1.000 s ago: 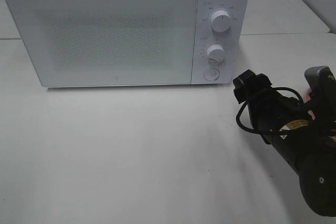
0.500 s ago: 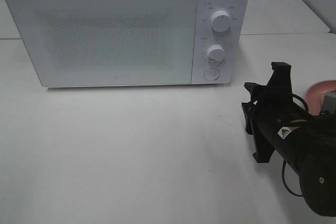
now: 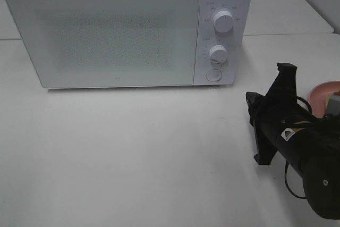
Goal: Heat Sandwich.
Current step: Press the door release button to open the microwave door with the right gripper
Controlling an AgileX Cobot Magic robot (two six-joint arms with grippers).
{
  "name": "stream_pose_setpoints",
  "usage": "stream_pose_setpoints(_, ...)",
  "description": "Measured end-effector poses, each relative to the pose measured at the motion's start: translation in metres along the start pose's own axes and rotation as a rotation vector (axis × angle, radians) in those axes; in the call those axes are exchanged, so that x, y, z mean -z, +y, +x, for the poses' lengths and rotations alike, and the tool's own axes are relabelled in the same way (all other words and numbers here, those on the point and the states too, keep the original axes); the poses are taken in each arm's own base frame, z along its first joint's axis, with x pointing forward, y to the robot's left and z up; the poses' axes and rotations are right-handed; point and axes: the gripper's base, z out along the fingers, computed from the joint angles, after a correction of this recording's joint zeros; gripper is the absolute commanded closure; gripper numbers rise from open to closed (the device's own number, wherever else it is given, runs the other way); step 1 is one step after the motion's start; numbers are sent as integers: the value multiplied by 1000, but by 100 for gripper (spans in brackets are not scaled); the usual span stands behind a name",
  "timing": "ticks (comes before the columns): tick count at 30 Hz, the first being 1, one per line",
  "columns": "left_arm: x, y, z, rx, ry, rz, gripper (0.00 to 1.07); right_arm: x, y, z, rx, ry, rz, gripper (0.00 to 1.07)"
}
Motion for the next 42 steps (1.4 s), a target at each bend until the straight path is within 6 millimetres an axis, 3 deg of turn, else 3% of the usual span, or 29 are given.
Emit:
stream_pose_setpoints(9,0,0,0,0,0,0,33,-2,0,1,0,1,0,107)
stream_pose_setpoints(23,0,0,0,0,0,0,33,-26,-4,22,-6,35,49,107)
stream_pose_setpoints(42,0,0,0,0,0,0,33,-87,6,24,19,52,122,107)
